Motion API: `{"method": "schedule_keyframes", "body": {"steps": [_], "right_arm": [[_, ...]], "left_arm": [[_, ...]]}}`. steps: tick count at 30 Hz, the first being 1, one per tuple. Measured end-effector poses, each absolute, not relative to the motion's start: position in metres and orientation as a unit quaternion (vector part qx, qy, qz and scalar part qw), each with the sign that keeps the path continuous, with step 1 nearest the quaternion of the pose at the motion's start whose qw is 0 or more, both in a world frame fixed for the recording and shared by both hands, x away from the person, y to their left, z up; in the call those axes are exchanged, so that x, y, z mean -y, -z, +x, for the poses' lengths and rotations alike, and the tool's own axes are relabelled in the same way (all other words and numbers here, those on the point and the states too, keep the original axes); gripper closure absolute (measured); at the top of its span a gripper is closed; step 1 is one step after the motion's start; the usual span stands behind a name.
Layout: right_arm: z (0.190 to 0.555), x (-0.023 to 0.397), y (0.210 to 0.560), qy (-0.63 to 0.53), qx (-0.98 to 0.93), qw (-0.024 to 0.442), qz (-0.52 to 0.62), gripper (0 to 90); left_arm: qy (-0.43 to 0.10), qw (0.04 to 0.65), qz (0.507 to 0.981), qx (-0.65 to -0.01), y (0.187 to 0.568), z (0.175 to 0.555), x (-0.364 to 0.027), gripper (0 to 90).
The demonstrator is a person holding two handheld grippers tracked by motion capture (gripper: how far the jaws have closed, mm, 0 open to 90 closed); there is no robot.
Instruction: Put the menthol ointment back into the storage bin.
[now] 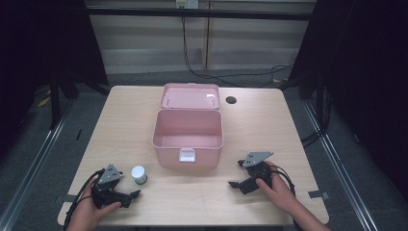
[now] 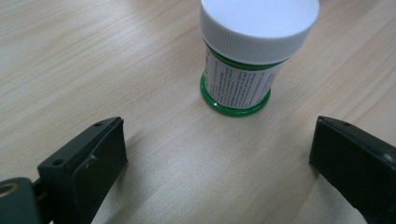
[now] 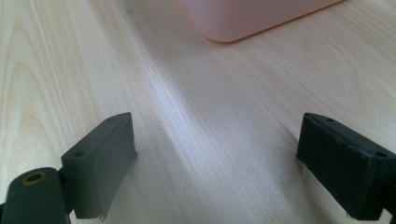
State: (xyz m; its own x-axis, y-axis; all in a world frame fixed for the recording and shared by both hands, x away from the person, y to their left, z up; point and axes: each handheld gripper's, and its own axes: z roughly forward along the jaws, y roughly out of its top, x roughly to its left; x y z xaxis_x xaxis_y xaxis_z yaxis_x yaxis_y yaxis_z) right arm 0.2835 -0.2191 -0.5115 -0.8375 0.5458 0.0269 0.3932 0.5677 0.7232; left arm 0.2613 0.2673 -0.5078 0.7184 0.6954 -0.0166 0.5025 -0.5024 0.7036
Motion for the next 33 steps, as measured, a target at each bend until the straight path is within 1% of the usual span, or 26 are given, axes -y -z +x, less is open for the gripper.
{"method": "schedule_keyframes", "body": {"steps": [8,11,12,13,14,16,19,22,25,30,33], "right_arm": [[0.284,0.219,0.511,-0.381,-0.88,0.1,0.266,10.9],[0.284,0.219,0.511,-0.381,-0.88,0.101,0.266,10.9],[0.284,0.219,0.511,-0.381,-0.88,0.101,0.266,10.9],[0.284,0.219,0.511,-0.381,-0.88,0.101,0.266,10.9],[0.284,0.219,0.511,-0.381,-0.88,0.101,0.266,10.9],[0.284,0.219,0.511,-0.381,-0.88,0.101,0.266,10.9],[0.284,0.219,0.511,-0.381,-0.88,0.101,0.266,10.9],[0.284,0.219,0.511,-0.381,-0.88,0.101,0.266,10.9],[0.284,0.219,0.511,-0.381,-0.88,0.101,0.267,10.9],[0.284,0.219,0.511,-0.381,-0.88,0.101,0.266,10.9],[0.284,0.219,0.511,-0.381,-0.88,0.101,0.266,10.9]], "left_arm": [[-0.134,0.351,0.856,-0.354,0.507,0.261,-0.267,4.3],[-0.123,0.315,0.868,-0.364,0.498,0.262,-0.263,9.5],[-0.123,0.315,0.868,-0.364,0.498,0.262,-0.263,13.0],[-0.117,0.302,0.872,-0.368,0.495,0.262,-0.262,17.4],[-0.107,0.282,0.883,-0.36,0.49,0.263,-0.258,18.2],[-0.103,0.279,0.884,-0.361,0.49,0.263,-0.256,18.2],[-0.078,0.239,0.897,-0.363,0.484,0.266,-0.249,19.1],[-0.069,0.221,0.905,-0.358,0.481,0.267,-0.247,19.6],[-0.04,0.201,0.906,-0.37,0.476,0.271,-0.244,22.0],[-0.038,0.177,0.91,-0.372,0.469,0.277,-0.24,22.8],[-0.035,0.179,0.909,-0.374,0.46,0.284,-0.238,23.9]]}}
